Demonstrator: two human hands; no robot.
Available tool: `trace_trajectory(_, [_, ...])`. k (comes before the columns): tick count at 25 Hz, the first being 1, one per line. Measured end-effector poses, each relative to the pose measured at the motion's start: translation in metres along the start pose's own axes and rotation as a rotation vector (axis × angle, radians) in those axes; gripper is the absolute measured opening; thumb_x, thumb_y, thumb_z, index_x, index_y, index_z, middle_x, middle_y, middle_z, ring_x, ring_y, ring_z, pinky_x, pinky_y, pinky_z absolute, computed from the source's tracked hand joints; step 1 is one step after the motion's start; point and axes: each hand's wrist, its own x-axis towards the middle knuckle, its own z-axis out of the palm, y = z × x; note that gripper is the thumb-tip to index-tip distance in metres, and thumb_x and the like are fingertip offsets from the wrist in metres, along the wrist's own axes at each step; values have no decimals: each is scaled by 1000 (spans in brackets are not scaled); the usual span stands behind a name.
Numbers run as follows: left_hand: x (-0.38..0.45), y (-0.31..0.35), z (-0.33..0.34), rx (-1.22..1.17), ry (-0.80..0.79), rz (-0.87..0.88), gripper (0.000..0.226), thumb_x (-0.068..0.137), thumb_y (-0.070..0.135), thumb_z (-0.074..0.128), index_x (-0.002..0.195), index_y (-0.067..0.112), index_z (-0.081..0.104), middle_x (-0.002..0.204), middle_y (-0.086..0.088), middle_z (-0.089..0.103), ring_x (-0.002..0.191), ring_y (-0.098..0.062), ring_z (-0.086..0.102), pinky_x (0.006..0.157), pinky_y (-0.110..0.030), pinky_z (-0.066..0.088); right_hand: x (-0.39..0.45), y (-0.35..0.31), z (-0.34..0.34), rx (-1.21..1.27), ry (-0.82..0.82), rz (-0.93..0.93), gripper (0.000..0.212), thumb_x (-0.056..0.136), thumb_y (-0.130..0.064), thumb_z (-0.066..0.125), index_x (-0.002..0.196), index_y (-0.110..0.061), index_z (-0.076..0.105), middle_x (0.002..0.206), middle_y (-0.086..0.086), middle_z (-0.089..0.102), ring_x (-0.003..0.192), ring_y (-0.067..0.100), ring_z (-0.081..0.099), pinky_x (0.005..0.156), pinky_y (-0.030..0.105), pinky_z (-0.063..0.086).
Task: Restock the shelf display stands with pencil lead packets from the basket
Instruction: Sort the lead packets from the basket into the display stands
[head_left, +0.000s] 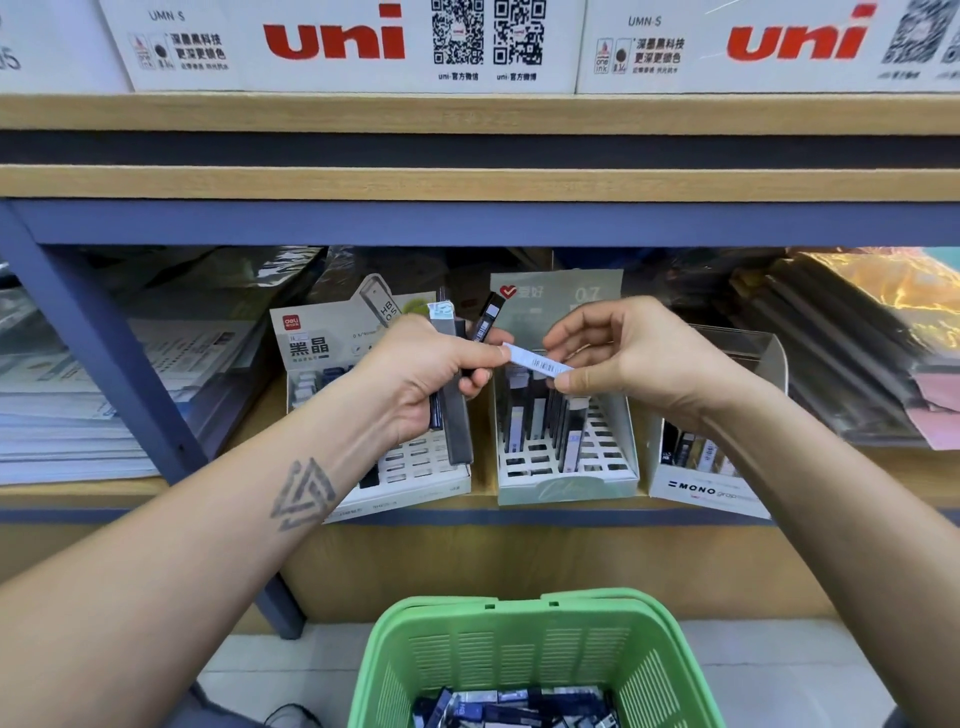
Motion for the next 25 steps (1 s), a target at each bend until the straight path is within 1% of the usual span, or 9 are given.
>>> trace_trajectory(2, [1, 0, 10, 4, 0, 20, 15, 82, -9, 73, 97, -9, 70, 64, -7, 67, 48, -10, 50, 40, -15, 36, -6, 2, -6, 5, -6, 17, 35, 72, 9, 84, 101, -7, 73, 91, 13, 77, 81, 27, 73, 85, 38, 62])
trace_trajectory(5, [5, -1, 31, 4, -4, 35, 11, 82, -9, 72, 93, -7, 71, 71, -11, 69, 47, -10, 50, 40, -15, 37, -19, 9, -20, 68, 14, 49, 37, 71, 9, 84, 104, -4, 72, 94, 20, 75, 89, 37, 74, 90, 42, 60])
trace_trajectory(8, [9, -2, 52, -16, -5, 36, 11, 82, -9, 72, 93, -7, 72, 76, -14, 70, 47, -9, 51, 39, -14, 37, -38, 17, -39, 236, 25, 81, 43, 73, 18, 75, 112, 2, 67, 100, 25, 74, 94, 36, 74, 85, 37, 62])
trace_trajectory(11, [11, -5, 71, -52, -20, 21, 9, 82, -8, 72, 92, -7, 71, 75, -13, 69, 49, -10, 52, 39, -14, 38, -53, 23, -53, 287, 54, 62, 47, 74, 19, 74, 116, 0, 65, 98, 22, 75, 93, 31, 75, 76, 29, 61])
trace_trajectory(16, [10, -11, 108, -53, -75, -19, 17, 83, -6, 73, 99, -11, 70, 83, -18, 72, 51, -9, 53, 42, -14, 41, -72, 37, -78, 356, 263, 20, 39, 75, 3, 79, 111, 2, 67, 95, 23, 75, 91, 33, 75, 83, 37, 61])
trace_trajectory(20, [7, -16, 132, -21, -157, -48, 22, 84, -2, 74, 102, -14, 68, 91, -24, 73, 51, -10, 52, 42, -14, 40, -81, 47, -92, 494, 450, 44, 29, 85, 7, 71, 113, 3, 69, 93, 22, 75, 86, 25, 75, 85, 34, 61])
trace_trajectory(22, [7, -18, 137, -46, -179, -108, 23, 87, 0, 72, 105, -14, 66, 90, -24, 72, 49, -9, 51, 41, -14, 39, -85, 51, -99, 413, 501, 35, 27, 86, 6, 71, 112, -1, 71, 94, 19, 76, 87, 25, 75, 87, 36, 60])
trace_trajectory(23, [7, -18, 138, -55, -191, -138, 23, 89, 1, 70, 106, -14, 66, 89, -24, 72, 49, -9, 51, 40, -13, 39, -86, 53, -103, 310, 518, 25, 26, 87, 4, 72, 111, -4, 73, 93, 16, 77, 87, 25, 75, 86, 36, 61])
trace_trajectory(25, [7, -19, 136, -69, -216, -177, 24, 91, 2, 67, 109, -15, 64, 86, -23, 71, 49, -9, 51, 40, -12, 39, -87, 58, -109, -44, 538, 25, 24, 85, -1, 76, 108, -11, 74, 90, 7, 77, 85, 21, 75, 84, 34, 60])
